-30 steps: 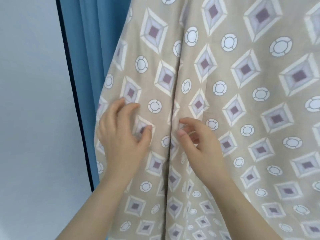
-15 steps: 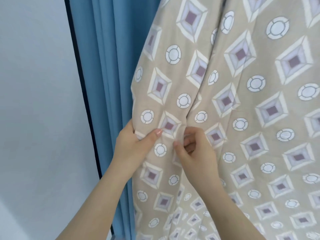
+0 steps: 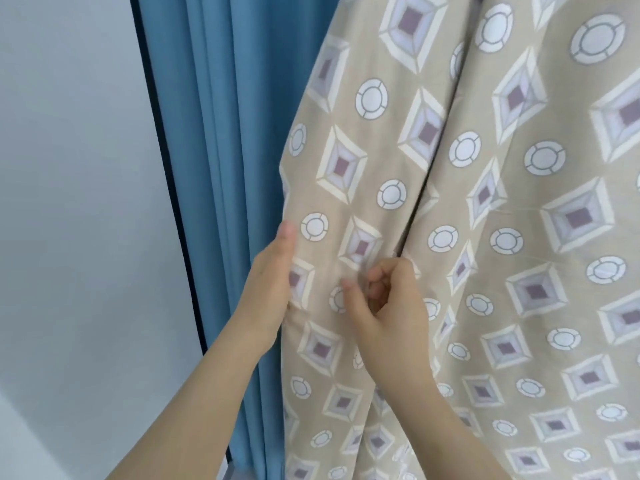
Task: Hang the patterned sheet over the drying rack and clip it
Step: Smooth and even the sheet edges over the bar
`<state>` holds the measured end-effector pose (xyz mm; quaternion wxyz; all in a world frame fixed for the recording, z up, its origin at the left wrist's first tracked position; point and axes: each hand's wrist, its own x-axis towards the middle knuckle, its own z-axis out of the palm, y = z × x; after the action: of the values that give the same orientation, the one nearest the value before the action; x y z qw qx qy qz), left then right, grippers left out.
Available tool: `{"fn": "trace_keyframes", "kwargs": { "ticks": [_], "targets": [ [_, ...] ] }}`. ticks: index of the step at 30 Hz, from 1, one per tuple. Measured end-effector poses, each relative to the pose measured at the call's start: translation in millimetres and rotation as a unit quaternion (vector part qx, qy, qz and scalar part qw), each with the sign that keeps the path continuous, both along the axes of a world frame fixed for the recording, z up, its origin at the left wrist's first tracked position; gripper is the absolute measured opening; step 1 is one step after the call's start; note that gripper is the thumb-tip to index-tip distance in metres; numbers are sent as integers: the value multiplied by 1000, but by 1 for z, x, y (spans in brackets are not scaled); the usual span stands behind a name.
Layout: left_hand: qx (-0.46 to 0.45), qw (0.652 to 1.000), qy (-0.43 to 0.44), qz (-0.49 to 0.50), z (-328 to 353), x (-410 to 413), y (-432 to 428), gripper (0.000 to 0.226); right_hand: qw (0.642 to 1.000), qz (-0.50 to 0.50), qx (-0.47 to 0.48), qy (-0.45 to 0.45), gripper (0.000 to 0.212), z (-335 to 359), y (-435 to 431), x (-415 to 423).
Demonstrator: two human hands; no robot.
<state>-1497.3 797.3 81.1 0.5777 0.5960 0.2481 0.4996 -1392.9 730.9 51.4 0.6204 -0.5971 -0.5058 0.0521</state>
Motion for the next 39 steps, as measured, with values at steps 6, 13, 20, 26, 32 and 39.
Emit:
{"fn": "trace_keyframes", "kwargs": {
  "ticks": [6, 13, 20, 26, 32, 39],
  "targets": [
    [-38, 995, -23, -92, -1, -4, 50, 27, 994, -88, 47, -31, 37, -9, 19, -25],
    [-84, 951, -44, -293, 0, 1, 82, 53, 957, -272, 20, -96, 90, -20, 44, -66],
    [-213, 893, 51, -393, 14, 11, 94, 18, 919, -387, -33, -66, 50, -9, 39, -86],
    [-30, 938, -43, -342, 30, -19, 86, 25, 926, -372, 15, 71, 28, 16, 3, -94],
    [5, 941, -126, -314, 52, -47, 62, 24, 919, -386, 52, 62, 22, 31, -19, -112],
    [194, 932, -114, -284, 74, -83, 50, 13, 917, -388, -11, -88, 80, 40, -4, -145]
  ]
}}
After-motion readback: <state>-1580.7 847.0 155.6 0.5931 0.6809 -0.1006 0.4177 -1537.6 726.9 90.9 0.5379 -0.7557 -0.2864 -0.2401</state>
